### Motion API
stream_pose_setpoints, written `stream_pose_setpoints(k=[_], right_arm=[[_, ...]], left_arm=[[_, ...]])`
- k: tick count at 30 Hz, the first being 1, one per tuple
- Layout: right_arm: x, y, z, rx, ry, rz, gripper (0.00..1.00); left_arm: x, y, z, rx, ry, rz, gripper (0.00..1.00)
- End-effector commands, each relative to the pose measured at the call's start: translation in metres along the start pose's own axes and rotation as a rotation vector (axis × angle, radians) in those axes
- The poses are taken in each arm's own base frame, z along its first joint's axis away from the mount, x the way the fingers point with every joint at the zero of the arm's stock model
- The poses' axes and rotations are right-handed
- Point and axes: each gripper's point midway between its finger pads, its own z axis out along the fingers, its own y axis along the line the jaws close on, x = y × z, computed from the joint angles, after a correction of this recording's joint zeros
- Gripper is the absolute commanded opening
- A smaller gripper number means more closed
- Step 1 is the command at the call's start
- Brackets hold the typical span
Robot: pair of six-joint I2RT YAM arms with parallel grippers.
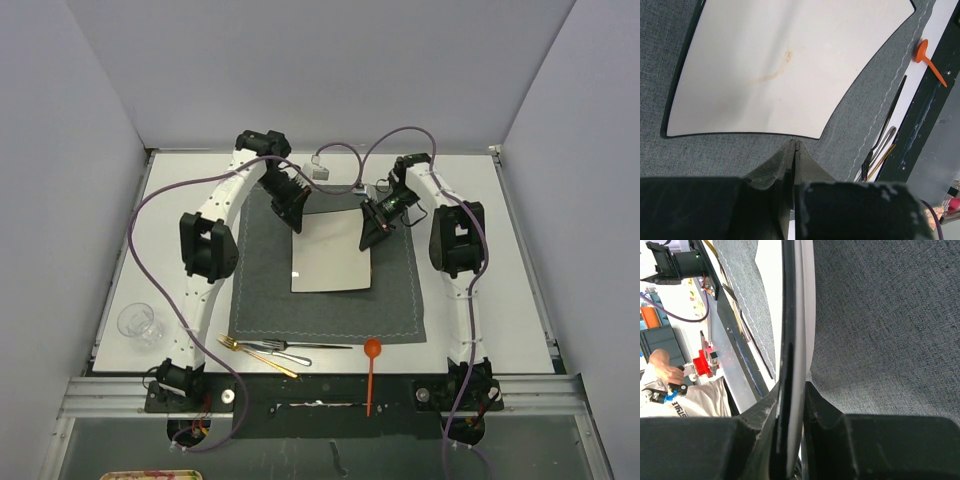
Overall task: Set the dinner table for one person
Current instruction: Place the plate on the napkin.
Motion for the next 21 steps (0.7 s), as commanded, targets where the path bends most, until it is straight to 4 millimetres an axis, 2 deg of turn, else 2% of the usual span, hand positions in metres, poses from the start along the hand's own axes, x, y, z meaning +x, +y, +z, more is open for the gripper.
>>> stream_pose_setpoints(k=[1,7,14,21], right_arm=[[-0.003,0.038,-0.018,0.018,-0.031,-0.089,0.0],[-0.005,0.037,-0.019,0.021,-0.035,-0.092,0.0],[-0.003,0.031,-0.016,0.013,-0.029,-0.068,0.0],[-0.004,0.022,-0.014,0.008,-0.025,-0.047,0.0]], left_arm=[[-0.008,-0.025,-0.031,-0.004,-0.053,0.044,0.0],[0.006,-0.01,-0.02,0.022,-0.049,-0.025,0.0],[0.018,0.022,-0.014,0.035,-0.079,-0.12,0.0],[0.026,0.029,0.006,0.096,-0.08,-0.159,0.0]])
